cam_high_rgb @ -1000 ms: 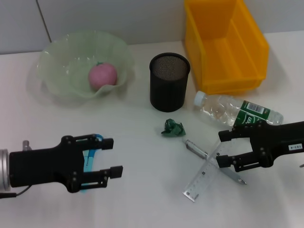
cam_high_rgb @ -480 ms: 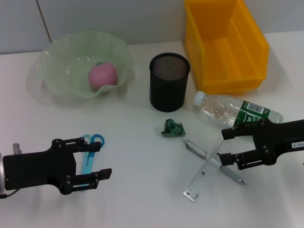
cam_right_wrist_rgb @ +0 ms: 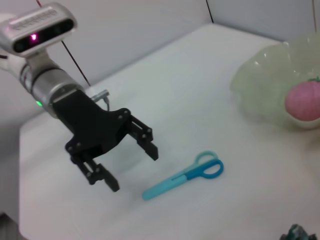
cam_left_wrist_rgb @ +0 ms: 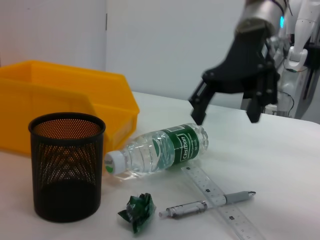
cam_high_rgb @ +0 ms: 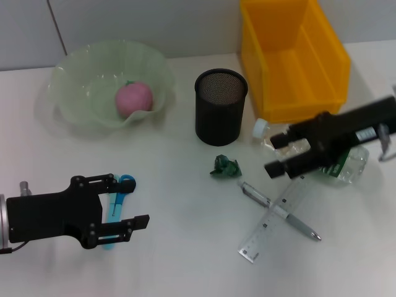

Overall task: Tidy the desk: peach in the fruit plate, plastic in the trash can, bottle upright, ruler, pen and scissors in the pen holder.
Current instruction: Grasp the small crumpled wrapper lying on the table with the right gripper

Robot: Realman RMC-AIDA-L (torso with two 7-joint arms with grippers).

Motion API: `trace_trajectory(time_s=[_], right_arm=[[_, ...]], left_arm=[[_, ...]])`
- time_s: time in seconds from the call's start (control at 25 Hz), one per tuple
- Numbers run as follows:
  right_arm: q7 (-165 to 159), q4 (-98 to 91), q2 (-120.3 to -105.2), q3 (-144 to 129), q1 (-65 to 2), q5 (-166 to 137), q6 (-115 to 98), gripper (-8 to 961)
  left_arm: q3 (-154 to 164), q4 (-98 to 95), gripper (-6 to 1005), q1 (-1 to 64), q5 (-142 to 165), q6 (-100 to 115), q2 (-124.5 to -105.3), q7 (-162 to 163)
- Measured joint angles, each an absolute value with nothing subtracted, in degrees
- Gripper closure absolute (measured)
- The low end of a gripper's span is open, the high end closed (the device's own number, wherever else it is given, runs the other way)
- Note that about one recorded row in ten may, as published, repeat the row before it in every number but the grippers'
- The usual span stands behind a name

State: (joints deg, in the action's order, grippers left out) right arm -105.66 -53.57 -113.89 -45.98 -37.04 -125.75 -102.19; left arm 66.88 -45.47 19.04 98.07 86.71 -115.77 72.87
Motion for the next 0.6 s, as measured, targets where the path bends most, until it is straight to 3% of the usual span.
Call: trace_trajectory(time_s=[0.36, 0.6], right_arm=[[-118.53, -56.87, -114.88, -55.85, -48.03, -136.58, -98.68, 135], [-119.91, -56.63, -118.19, -61.89, -52.68, -145.15, -94.97, 135]], left_arm=[[65.61, -45.53, 284, 19.32, 98.07, 86.84, -115.94, 72.86], [65.61, -45.53, 283, 19.59, 98.05, 86.73, -115.94, 72.86]])
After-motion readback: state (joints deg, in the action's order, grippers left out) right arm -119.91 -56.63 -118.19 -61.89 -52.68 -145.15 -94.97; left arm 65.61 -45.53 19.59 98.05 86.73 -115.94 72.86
